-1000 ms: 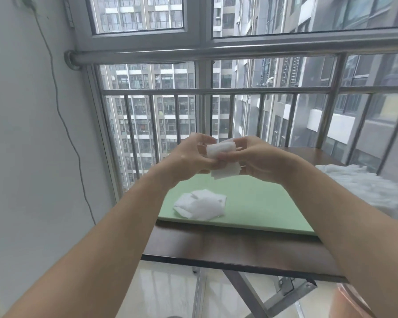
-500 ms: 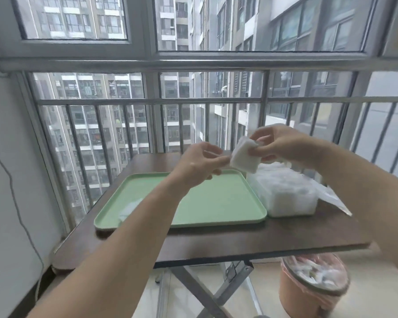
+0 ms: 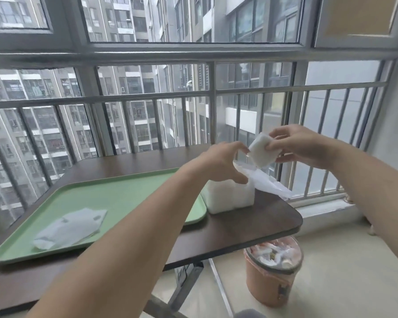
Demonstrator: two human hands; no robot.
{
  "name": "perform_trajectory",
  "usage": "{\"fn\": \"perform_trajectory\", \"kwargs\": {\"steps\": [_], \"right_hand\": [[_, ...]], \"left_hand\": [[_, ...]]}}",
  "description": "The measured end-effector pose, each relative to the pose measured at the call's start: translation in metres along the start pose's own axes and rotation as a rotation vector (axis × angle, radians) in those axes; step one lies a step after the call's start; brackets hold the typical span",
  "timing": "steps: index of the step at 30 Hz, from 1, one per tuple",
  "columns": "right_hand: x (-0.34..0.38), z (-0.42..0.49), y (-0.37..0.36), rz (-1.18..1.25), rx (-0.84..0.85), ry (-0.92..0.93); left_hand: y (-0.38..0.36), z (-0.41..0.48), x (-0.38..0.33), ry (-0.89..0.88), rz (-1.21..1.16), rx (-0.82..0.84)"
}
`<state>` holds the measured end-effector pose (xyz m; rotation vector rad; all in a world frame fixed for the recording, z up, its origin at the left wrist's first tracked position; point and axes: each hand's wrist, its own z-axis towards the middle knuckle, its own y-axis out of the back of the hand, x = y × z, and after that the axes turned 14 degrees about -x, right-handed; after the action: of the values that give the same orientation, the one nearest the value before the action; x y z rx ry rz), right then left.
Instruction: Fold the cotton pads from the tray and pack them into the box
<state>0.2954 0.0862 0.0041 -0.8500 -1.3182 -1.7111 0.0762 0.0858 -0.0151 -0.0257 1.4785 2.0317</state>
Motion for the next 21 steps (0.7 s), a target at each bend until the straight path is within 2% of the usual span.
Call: {"fn": "perform_trajectory", "kwargs": {"steps": [6,11,14,16,18,21], "right_hand": [[-0.011,0.002,0.007,0.069,0.044,-0.001],[-0.007,0.003,0.003,0.093,0.148,0.041],[-0.004,0.001,-0.004,0.102,0.219,0.052],[-0.002,-0.001,-0.009,0.131,0.274,0.047],[0.001,-0.003,-0.014,0.161,0.327,0.026],[0.003,-0.004,-0.02,0.127,0.336,0.044]], "left_hand": [[-0.008,0.021,-0.005,0.049,0.148,0.154],[-0.006,0.035,-0.012,0.117,0.416,0.308],[-0.009,0.042,-0.007,0.146,0.537,0.332],[-0.009,0.043,-0.003,0.187,0.525,0.335],[-0.009,0.042,0.002,0.26,0.417,0.341],[-0.009,0.04,0.005,0.328,0.311,0.381]]}}
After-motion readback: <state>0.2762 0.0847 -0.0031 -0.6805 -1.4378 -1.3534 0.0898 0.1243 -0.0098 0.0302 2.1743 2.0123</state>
